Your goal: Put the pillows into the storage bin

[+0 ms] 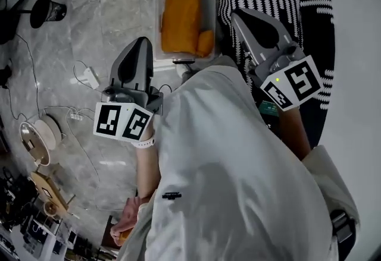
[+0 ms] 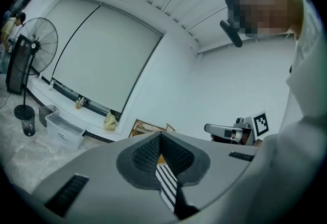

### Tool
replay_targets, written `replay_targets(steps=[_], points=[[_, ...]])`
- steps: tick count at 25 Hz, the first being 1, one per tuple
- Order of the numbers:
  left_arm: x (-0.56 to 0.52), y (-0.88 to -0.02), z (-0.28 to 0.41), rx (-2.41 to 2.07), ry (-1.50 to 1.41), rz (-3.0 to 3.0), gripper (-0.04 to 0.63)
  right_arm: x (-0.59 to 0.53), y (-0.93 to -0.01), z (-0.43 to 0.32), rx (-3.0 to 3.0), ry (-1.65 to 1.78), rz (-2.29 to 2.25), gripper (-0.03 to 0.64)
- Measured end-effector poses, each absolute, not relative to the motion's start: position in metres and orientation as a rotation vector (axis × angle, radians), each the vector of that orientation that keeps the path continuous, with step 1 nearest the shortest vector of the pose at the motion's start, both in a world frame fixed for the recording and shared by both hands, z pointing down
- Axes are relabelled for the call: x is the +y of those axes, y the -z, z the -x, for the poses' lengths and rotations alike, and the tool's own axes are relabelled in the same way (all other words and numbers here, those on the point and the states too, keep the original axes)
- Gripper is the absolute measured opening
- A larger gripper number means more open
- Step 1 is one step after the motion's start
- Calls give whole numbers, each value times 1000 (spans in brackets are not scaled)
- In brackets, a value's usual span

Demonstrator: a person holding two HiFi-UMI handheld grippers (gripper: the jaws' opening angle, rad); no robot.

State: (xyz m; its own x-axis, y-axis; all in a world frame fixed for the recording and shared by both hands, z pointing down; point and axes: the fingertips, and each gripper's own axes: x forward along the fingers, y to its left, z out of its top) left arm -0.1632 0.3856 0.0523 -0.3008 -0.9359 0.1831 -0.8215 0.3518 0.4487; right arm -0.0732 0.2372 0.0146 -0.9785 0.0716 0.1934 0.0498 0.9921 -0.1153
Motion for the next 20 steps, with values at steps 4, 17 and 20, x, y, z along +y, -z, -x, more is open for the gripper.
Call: replay_targets(steps=[4, 17, 20], points=[[382, -42, 163, -2220, 419, -1549, 8, 236, -6, 63, -2960, -184, 58, 11], [366, -38, 138, -2181, 456, -1623, 8, 242, -8, 40, -2948, -119, 67, 11], [366, -40, 134, -2167, 451, -1627, 8, 243, -9, 35, -2944, -129, 57, 11]])
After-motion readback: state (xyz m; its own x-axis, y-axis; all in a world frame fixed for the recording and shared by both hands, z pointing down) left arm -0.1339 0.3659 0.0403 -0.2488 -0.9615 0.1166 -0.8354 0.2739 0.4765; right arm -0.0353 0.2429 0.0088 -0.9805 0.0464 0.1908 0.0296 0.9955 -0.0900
